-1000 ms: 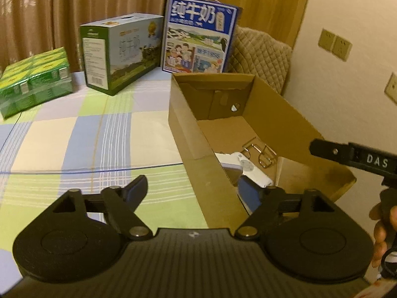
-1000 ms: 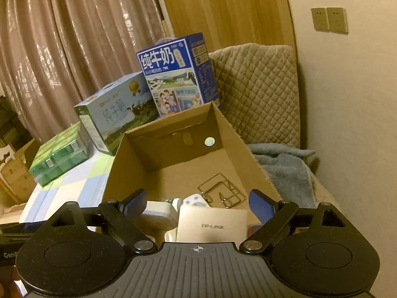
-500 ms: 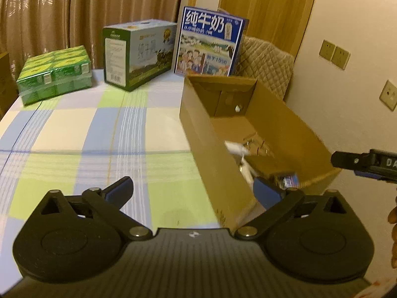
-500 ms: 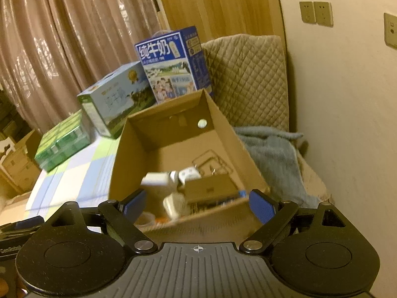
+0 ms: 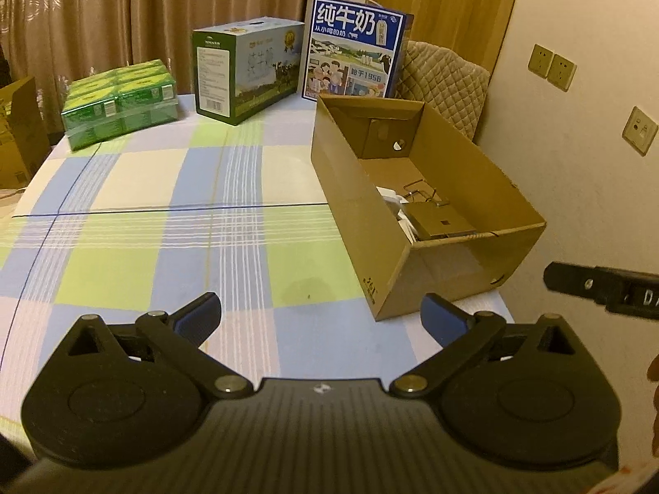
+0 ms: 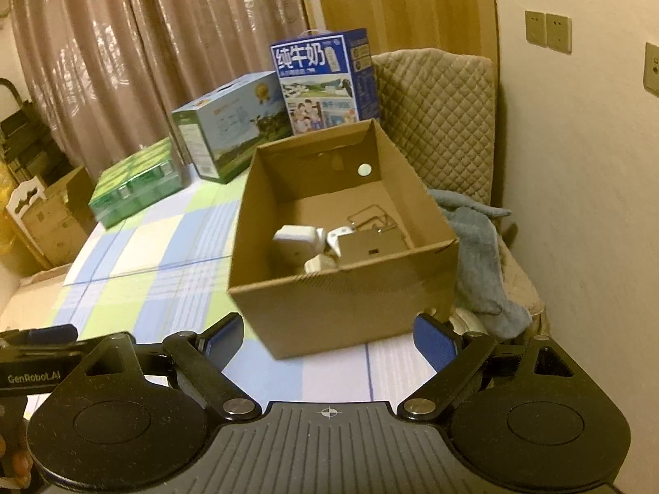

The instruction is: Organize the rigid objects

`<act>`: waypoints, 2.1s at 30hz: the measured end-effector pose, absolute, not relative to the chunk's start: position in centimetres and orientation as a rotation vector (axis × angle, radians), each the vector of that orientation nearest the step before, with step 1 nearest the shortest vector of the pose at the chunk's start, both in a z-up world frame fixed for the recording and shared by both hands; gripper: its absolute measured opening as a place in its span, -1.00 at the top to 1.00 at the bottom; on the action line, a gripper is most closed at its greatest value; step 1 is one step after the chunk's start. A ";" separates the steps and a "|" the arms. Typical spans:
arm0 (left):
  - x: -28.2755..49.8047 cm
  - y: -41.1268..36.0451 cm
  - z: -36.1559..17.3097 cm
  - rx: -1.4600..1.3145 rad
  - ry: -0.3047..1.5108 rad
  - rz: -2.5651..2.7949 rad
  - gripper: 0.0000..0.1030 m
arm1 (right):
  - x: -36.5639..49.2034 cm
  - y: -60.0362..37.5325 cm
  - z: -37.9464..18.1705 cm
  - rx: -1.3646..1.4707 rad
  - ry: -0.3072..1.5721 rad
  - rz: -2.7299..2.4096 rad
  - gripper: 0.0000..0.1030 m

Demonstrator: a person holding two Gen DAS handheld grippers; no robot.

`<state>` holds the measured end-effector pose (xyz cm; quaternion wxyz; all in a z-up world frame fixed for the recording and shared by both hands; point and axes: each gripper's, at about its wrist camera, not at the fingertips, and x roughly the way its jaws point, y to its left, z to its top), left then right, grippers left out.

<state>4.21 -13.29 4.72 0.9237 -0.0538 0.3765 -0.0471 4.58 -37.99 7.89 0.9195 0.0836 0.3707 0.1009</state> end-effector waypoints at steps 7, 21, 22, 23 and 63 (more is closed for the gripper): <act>2.3 -12.6 5.3 -0.130 0.767 -0.090 -0.97 | 2.1 -37.5 8.1 0.205 0.757 0.214 -0.68; -0.6 -12.4 5.5 -0.116 0.768 -0.096 -0.98 | -0.1 -35.2 8.8 0.117 0.748 0.253 -0.68; -0.6 -12.4 5.5 -0.114 0.767 -0.095 -0.98 | -0.1 -35.0 8.8 0.107 0.748 0.254 -0.68; -0.6 -12.4 5.5 -0.114 0.767 -0.094 -0.98 | -0.1 -34.9 8.8 0.096 0.747 0.253 -0.68; -0.5 -12.4 5.5 -0.130 0.749 -0.094 -0.98 | -0.1 -34.7 8.1 0.090 0.746 0.246 -0.68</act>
